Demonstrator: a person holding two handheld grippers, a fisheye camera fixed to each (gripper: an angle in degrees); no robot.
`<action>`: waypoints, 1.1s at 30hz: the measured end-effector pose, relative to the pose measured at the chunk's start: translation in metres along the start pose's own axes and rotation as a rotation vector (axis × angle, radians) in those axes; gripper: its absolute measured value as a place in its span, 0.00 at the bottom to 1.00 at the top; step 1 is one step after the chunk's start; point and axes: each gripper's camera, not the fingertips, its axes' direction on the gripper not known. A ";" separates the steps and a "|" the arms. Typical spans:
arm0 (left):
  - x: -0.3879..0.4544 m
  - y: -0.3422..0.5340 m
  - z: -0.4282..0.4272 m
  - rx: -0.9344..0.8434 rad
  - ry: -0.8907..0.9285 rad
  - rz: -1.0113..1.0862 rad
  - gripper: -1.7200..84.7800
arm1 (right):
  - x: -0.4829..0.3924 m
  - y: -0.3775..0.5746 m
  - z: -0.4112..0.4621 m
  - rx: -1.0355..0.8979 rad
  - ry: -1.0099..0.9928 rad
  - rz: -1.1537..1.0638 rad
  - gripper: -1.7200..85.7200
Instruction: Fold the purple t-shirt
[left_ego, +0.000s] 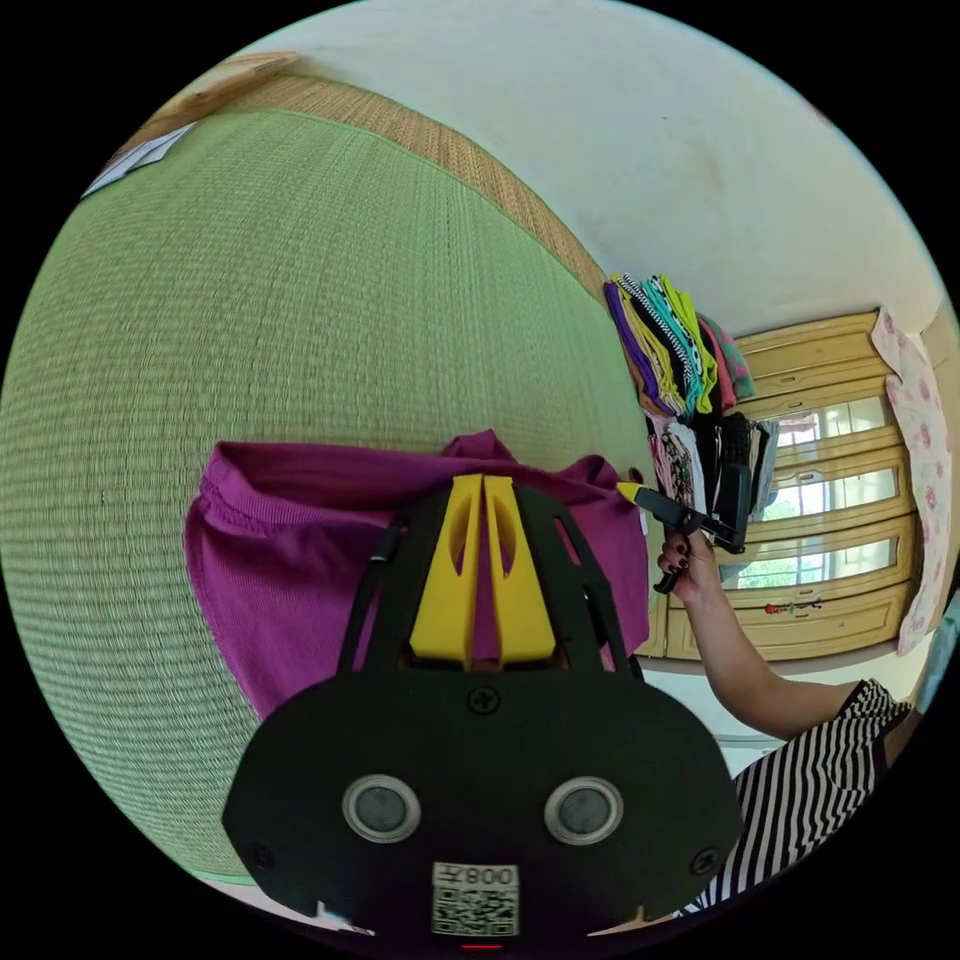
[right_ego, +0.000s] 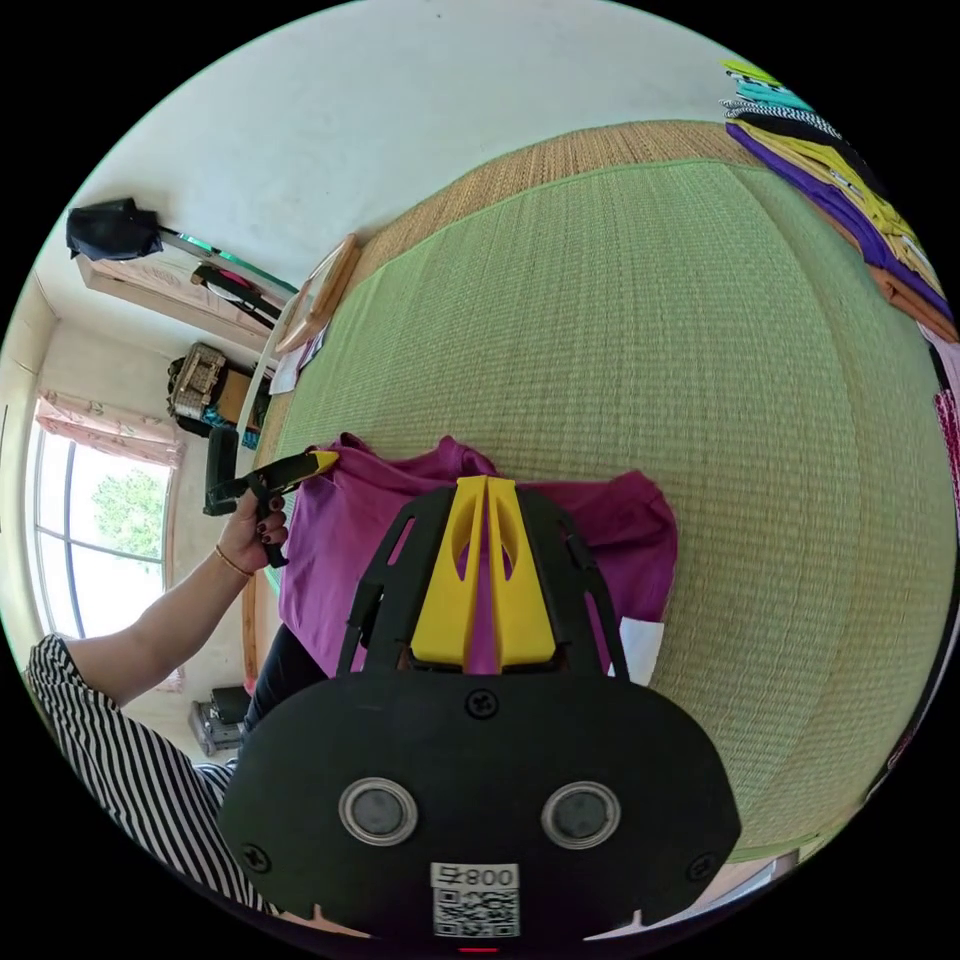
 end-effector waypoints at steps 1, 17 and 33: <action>-0.001 0.000 -0.001 0.009 0.008 -0.008 0.02 | 0.002 -0.002 -0.003 0.015 -0.008 0.008 0.02; -0.027 0.064 -0.025 0.007 0.074 -0.056 0.02 | 0.028 0.064 -0.033 0.017 0.000 0.036 0.02; -0.022 0.035 -0.028 0.041 0.043 -0.016 0.02 | 0.044 0.036 -0.039 0.069 -0.048 0.038 0.02</action>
